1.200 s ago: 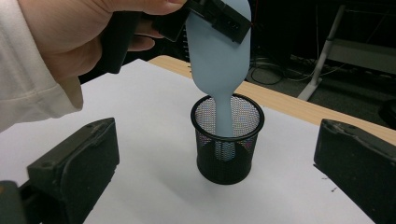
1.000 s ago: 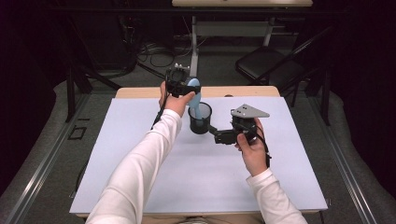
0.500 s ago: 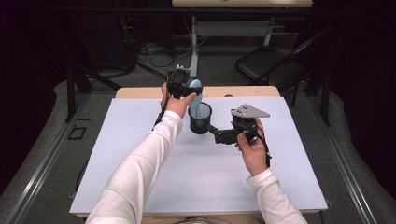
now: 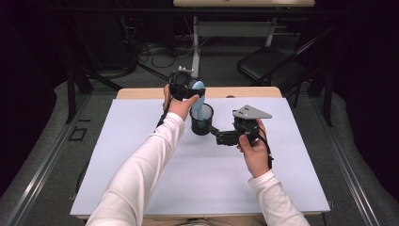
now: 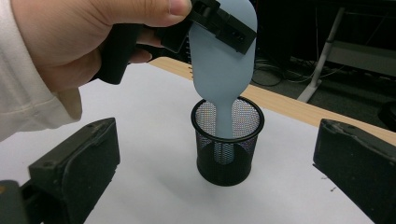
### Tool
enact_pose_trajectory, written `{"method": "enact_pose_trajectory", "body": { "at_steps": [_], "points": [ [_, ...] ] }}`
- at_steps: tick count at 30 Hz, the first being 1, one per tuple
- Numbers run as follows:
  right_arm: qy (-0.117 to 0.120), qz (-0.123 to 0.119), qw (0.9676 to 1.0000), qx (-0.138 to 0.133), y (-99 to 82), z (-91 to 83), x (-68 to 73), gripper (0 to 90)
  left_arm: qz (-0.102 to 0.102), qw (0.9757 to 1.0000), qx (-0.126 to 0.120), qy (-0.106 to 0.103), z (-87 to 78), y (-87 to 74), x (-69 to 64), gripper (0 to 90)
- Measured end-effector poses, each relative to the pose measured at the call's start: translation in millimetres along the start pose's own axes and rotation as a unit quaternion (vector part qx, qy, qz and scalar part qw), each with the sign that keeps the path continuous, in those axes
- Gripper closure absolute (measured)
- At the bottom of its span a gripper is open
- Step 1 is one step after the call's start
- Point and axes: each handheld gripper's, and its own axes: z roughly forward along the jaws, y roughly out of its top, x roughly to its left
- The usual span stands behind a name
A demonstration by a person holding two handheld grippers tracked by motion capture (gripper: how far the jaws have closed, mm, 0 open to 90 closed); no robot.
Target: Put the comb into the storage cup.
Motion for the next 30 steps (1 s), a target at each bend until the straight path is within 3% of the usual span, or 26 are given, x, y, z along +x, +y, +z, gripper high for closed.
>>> {"method": "enact_pose_trajectory", "body": {
  "at_steps": [30],
  "points": [
    [0.001,0.0,1.0,0.002,-0.4,0.9,1.2,0.0,-0.017,0.9996,-0.013,-0.018,2.8,-0.7,-3.9,43.3]
  ]
}}
